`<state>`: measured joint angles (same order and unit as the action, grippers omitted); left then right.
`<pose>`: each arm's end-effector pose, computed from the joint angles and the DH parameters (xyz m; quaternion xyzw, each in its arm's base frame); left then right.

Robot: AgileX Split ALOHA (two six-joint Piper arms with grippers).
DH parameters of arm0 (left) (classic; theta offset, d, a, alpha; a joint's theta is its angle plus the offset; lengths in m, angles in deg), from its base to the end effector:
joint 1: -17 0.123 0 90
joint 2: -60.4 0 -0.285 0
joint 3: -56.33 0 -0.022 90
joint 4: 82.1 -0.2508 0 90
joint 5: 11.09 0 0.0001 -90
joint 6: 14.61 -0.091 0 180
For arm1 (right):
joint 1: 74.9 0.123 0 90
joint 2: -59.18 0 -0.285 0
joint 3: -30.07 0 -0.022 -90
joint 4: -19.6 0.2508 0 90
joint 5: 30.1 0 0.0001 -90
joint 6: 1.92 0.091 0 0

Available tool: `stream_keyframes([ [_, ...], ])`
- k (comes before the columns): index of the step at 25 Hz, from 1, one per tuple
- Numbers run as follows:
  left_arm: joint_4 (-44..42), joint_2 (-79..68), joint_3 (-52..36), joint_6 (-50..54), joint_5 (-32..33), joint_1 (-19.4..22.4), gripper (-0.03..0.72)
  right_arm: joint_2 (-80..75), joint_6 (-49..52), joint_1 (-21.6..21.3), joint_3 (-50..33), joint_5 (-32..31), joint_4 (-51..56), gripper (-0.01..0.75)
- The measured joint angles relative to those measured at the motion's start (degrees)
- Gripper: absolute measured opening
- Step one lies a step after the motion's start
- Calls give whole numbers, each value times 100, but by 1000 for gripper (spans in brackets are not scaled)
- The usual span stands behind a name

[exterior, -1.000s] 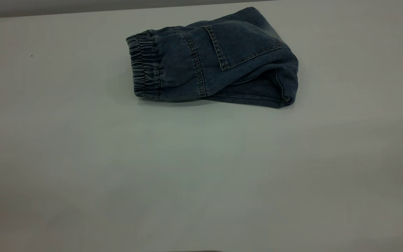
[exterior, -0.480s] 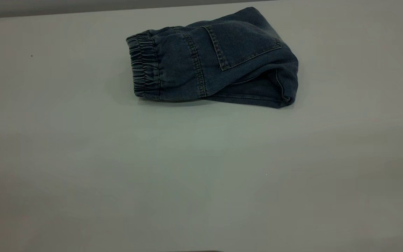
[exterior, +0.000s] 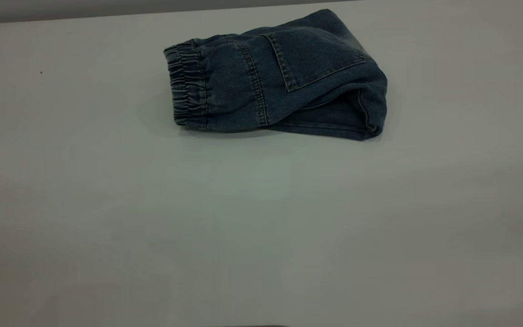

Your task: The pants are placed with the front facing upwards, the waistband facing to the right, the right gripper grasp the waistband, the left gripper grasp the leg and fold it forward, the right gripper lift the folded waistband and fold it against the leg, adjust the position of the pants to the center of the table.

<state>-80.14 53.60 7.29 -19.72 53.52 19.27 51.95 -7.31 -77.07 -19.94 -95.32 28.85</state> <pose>-0.0093 -0.0032 0.2696 0.0228 0.8676 0.0149 0.4966 -0.0071 0.0136 0.2651 -0.0302 0.8732 0.0486 0.4840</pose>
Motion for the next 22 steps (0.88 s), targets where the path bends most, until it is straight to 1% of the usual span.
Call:
stream_keyframes([
  [13,0,0,0,-12,0,1,496,0,26,0,0,0,-102,568],
  [18,0,0,0,-7,0,1,496,0,780,0,0,3,-767,568],
  [22,0,0,0,-7,0,1,496,0,847,0,0,7,-814,568],
])
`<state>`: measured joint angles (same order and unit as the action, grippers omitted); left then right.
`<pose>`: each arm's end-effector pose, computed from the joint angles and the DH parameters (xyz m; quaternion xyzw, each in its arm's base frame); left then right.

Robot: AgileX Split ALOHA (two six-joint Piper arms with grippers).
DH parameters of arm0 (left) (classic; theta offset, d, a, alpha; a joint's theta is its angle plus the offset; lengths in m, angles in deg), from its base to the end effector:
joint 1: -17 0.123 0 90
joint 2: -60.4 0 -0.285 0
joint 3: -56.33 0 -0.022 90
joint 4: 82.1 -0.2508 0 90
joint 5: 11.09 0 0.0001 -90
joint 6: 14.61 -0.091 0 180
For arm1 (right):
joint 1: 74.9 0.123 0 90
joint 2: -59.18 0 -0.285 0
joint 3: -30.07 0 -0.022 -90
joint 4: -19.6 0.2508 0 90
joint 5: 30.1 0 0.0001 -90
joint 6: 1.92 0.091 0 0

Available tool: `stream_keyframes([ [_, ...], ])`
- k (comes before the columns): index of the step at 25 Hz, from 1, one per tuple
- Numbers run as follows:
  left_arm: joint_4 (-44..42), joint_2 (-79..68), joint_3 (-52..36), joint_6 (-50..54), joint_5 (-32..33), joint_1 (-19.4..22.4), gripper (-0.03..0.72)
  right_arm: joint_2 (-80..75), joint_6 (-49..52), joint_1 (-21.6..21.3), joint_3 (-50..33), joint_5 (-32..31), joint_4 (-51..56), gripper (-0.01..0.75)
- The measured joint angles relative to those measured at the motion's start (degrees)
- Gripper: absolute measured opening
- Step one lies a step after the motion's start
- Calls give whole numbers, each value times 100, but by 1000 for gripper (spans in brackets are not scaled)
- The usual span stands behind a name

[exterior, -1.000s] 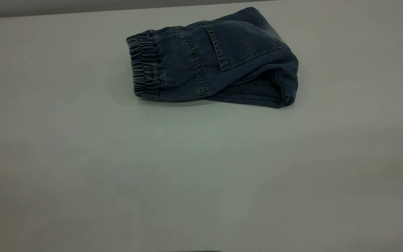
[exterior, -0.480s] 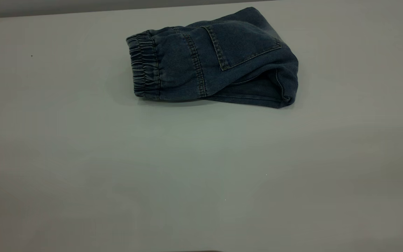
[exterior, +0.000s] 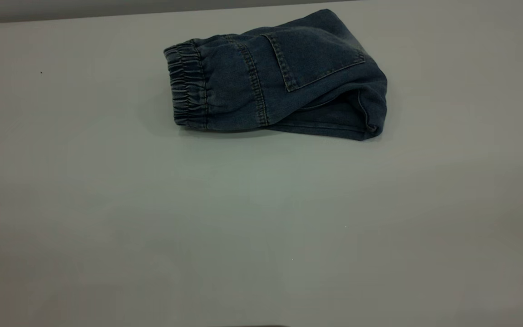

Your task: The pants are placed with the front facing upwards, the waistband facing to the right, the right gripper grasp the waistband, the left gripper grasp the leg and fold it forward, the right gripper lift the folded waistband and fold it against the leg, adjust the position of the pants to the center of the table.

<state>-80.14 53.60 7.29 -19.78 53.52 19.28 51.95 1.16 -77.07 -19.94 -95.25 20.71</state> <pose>-0.0093 -0.0032 0.2696 0.0232 0.8675 0.0152 0.4966 -0.0069 0.0019 0.2643 0.0395 0.8753 0.0135 0.4817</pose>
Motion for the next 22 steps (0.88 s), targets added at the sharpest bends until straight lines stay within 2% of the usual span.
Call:
stream_keyframes([
  [6,0,0,0,0,0,0,496,0,-547,0,0,0,410,568],
  [22,0,0,0,0,0,0,496,0,-601,0,0,3,441,568],
])
